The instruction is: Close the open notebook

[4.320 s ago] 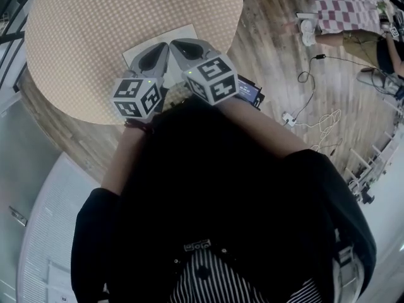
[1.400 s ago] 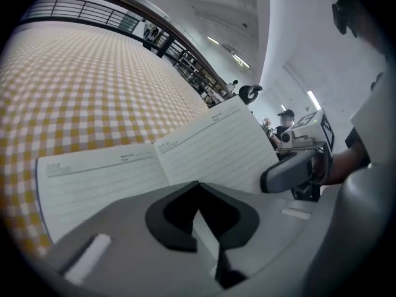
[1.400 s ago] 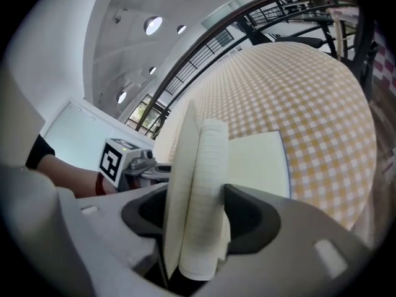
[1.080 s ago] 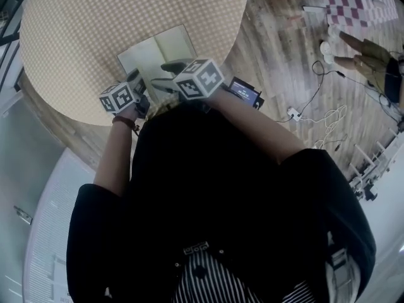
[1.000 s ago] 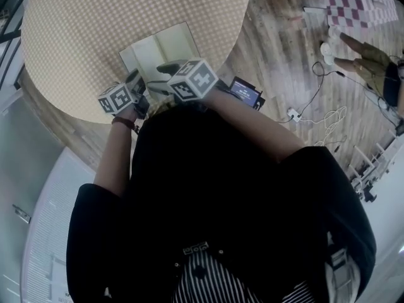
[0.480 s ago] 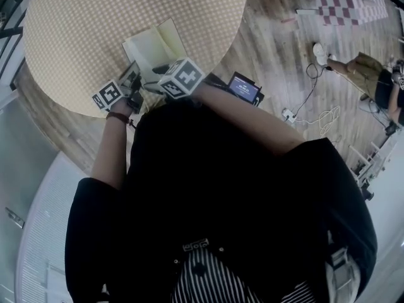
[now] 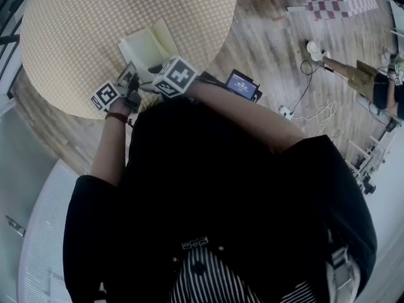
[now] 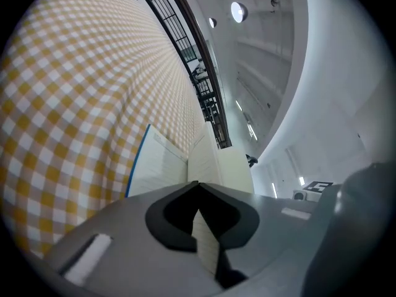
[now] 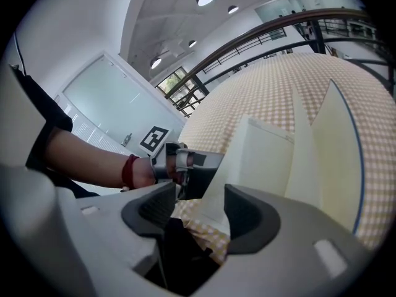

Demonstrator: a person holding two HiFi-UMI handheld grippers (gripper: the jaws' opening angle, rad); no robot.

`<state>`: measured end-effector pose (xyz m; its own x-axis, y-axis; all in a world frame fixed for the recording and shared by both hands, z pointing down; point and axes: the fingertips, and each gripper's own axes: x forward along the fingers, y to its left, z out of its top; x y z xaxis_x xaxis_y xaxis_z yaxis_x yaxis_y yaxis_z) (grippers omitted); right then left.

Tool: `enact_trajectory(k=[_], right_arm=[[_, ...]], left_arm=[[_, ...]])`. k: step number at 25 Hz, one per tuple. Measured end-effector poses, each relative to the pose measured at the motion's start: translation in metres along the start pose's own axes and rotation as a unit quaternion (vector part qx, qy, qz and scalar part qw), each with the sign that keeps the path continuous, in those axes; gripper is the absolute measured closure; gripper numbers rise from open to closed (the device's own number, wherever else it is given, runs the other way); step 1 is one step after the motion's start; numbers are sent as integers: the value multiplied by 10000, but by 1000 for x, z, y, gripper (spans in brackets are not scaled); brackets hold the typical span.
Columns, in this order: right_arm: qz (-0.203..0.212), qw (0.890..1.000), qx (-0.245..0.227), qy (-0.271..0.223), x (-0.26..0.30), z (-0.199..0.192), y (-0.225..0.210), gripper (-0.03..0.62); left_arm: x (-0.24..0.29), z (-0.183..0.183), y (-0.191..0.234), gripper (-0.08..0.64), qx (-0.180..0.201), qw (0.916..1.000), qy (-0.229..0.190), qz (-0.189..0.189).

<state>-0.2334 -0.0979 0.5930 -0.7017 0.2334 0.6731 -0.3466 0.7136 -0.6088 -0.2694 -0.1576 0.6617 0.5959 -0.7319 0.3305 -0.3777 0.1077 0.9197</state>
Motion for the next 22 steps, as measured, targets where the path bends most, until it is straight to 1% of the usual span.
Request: enact_trajectory(k=[3, 5, 7, 9, 11, 14, 18, 22], right_arm=[[-33, 10000, -32, 86, 0, -4, 1, 354], [35, 9999, -62, 124, 4, -8, 6, 354], [-17, 9998, -84, 176, 3, -11, 10, 354], [-105, 9996, -148, 226, -3, -10, 11, 354], [-69, 9992, -251, 288, -4, -9, 17, 354], [118, 9980, -467, 399, 4, -10, 37, 354], [512, 9946, -737, 521, 20, -13, 69, 354], [823, 9888, -1094, 602, 28, -15, 91, 362]], left_arm=[[1, 0, 1, 557, 12, 9999, -98, 59], [0, -2, 2, 557, 29, 9998, -159, 105], [-4, -3, 2, 557, 46, 9996, -225, 147], [-8, -3, 0, 557, 28, 9993, -317, 202], [-15, -3, 2, 557, -15, 9986, -426, 313], [-36, -2, 9, 557, -75, 9975, -528, 463], [-66, -6, 17, 557, -65, 9971, -547, 525], [-91, -11, 18, 557, -152, 9956, -735, 569]])
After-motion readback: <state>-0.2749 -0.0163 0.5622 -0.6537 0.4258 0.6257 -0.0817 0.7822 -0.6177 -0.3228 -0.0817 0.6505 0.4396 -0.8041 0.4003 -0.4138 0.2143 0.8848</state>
